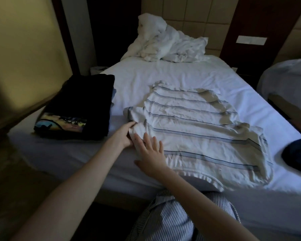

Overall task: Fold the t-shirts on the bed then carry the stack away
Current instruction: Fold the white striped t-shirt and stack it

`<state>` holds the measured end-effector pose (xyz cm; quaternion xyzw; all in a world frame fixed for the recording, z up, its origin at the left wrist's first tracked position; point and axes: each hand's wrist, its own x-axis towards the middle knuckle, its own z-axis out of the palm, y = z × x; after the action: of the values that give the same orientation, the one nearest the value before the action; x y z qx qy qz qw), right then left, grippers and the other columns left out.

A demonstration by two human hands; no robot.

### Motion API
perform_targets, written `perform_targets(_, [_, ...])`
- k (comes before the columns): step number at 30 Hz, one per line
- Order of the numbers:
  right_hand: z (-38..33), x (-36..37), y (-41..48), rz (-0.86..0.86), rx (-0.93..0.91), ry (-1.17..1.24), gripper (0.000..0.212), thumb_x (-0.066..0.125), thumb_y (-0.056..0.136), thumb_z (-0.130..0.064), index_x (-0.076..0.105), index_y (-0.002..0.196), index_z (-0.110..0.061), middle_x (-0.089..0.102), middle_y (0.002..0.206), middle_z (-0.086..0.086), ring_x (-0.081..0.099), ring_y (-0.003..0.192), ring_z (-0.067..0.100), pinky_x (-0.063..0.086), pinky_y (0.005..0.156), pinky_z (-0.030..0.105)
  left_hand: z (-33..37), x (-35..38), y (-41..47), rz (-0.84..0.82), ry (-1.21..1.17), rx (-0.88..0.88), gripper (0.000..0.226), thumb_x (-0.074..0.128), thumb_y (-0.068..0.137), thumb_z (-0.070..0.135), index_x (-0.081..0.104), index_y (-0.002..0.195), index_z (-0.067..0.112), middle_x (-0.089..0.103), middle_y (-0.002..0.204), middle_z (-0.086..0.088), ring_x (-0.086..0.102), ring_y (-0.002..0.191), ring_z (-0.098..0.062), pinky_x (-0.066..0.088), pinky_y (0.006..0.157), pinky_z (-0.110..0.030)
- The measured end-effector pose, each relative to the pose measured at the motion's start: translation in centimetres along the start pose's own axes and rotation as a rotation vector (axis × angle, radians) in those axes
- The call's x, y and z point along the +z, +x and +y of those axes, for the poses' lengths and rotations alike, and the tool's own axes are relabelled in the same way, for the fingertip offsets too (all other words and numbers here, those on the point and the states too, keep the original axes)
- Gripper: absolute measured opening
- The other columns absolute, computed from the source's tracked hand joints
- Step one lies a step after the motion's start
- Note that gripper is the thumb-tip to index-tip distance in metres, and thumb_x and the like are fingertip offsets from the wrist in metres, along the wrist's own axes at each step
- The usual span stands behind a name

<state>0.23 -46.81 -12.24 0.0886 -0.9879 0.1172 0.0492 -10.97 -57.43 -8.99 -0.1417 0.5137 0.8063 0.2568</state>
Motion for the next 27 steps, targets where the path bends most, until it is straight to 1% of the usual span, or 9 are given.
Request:
perform_targets(4, [0.5, 0.3, -0.4, 0.16, -0.051, 0.01, 0.064, 0.026, 0.083, -0.012, 0.026, 0.146, -0.023, 0.042, 0.144, 0.006, 0.039, 0.129, 0.041, 0.03, 0.103, 0.051, -0.2, -1.7, -0.1, -0.129, -0.449, 0.195, 0.037, 0.04, 0.096, 0.016, 0.054, 0.128, 0.002, 0.064, 0.115, -0.011, 0.058, 0.112, -0.02, 0.042, 0.099, -0.036])
perform_targets(7, [1.5, 1.0, -1.5, 0.04, -0.142, -0.115, 0.062, 0.028, 0.086, -0.012, 0.023, 0.148, -0.018, 0.033, 0.15, 0.006, 0.026, 0.138, 0.035, 0.018, 0.11, 0.052, -0.4, -2.3, -0.8, -0.172, -0.628, 0.306, 0.041, 0.028, 0.102, 0.025, 0.064, 0.103, 0.005, 0.073, 0.092, -0.009, 0.066, 0.093, -0.021, 0.05, 0.078, -0.037])
perform_targets(9, [1.9, 2.1, -2.0, 0.024, -0.143, -0.19, 0.056, 0.034, 0.084, -0.027, 0.036, 0.139, -0.017, 0.052, 0.136, 0.007, 0.048, 0.125, 0.037, 0.037, 0.099, 0.055, -0.3, -1.4, -1.5, -0.223, -0.539, 0.433, 0.048, 0.03, 0.102, 0.031, 0.072, 0.086, 0.014, 0.074, 0.084, -0.004, 0.07, 0.08, -0.016, 0.055, 0.068, -0.033])
perform_targets(11, [2.0, 2.9, -2.1, 0.018, -0.145, -0.289, 0.057, 0.039, 0.079, -0.045, 0.038, 0.13, -0.02, 0.059, 0.129, 0.007, 0.056, 0.117, 0.035, 0.045, 0.089, 0.055, -0.2, 0.2, -2.2, -0.226, -0.277, 0.578, 0.035, 0.04, 0.098, 0.032, 0.068, 0.082, 0.018, 0.071, 0.083, 0.001, 0.067, 0.079, -0.007, 0.052, 0.073, -0.026])
perform_targets(13, [1.7, 3.0, -2.4, 0.003, -0.167, -0.296, 0.074, 0.059, 0.069, -0.059, 0.039, 0.128, -0.019, 0.059, 0.129, 0.009, 0.056, 0.116, 0.037, 0.046, 0.088, 0.056, -0.8, 1.6, -1.7, -0.244, 0.299, 0.72, 0.015, 0.05, 0.092, 0.025, 0.06, 0.081, 0.021, 0.065, 0.089, 0.002, 0.058, 0.085, 0.004, 0.042, 0.084, -0.023])
perform_targets(17, [1.6, 3.7, -3.3, 0.061, -0.218, -0.377, 0.089, 0.072, 0.052, -0.068, 0.051, 0.126, -0.023, 0.061, 0.126, 0.01, 0.051, 0.119, 0.039, 0.044, 0.094, 0.054, -2.7, 2.9, 0.5, -0.565, 1.618, 0.576, 0.024, 0.05, 0.097, 0.032, 0.065, 0.113, 0.024, 0.031, 0.152, 0.001, 0.013, 0.143, -0.009, 0.005, 0.116, -0.037])
perform_targets(21, [2.1, 4.0, -3.8, 0.108, -0.263, -0.401, 0.098, 0.069, 0.054, -0.069, 0.036, 0.132, -0.022, 0.055, 0.133, 0.007, 0.036, 0.124, 0.034, 0.042, 0.095, 0.054, -2.0, 3.4, 0.6, -0.418, 1.205, 0.699, 0.025, 0.048, 0.097, 0.021, 0.067, 0.102, 0.004, 0.064, 0.116, -0.012, 0.056, 0.112, -0.017, 0.039, 0.098, -0.032])
perform_targets(23, [2.2, 4.1, -3.9, 0.12, -0.276, -0.419, 0.098, 0.068, 0.054, -0.069, 0.035, 0.133, -0.021, 0.054, 0.135, 0.007, 0.04, 0.125, 0.034, 0.042, 0.096, 0.054, -2.1, 3.7, 2.0, -0.235, 1.345, 0.88, 0.031, 0.046, 0.094, 0.028, 0.067, 0.1, 0.006, 0.065, 0.105, -0.01, 0.059, 0.103, -0.023, 0.043, 0.088, -0.032])
perform_targets(27, [2.6, 4.5, -3.9, 0.163, -0.296, -0.433, 0.093, 0.063, 0.06, -0.07, 0.033, 0.134, -0.022, 0.053, 0.136, 0.005, 0.05, 0.124, 0.032, 0.043, 0.096, 0.052, -3.4, 5.6, 5.0, -0.106, 1.795, 0.833, 0.04, 0.036, 0.099, 0.033, 0.044, 0.138, 0.029, 0.035, 0.151, 0.003, 0.026, 0.14, -0.017, 0.019, 0.111, -0.036])
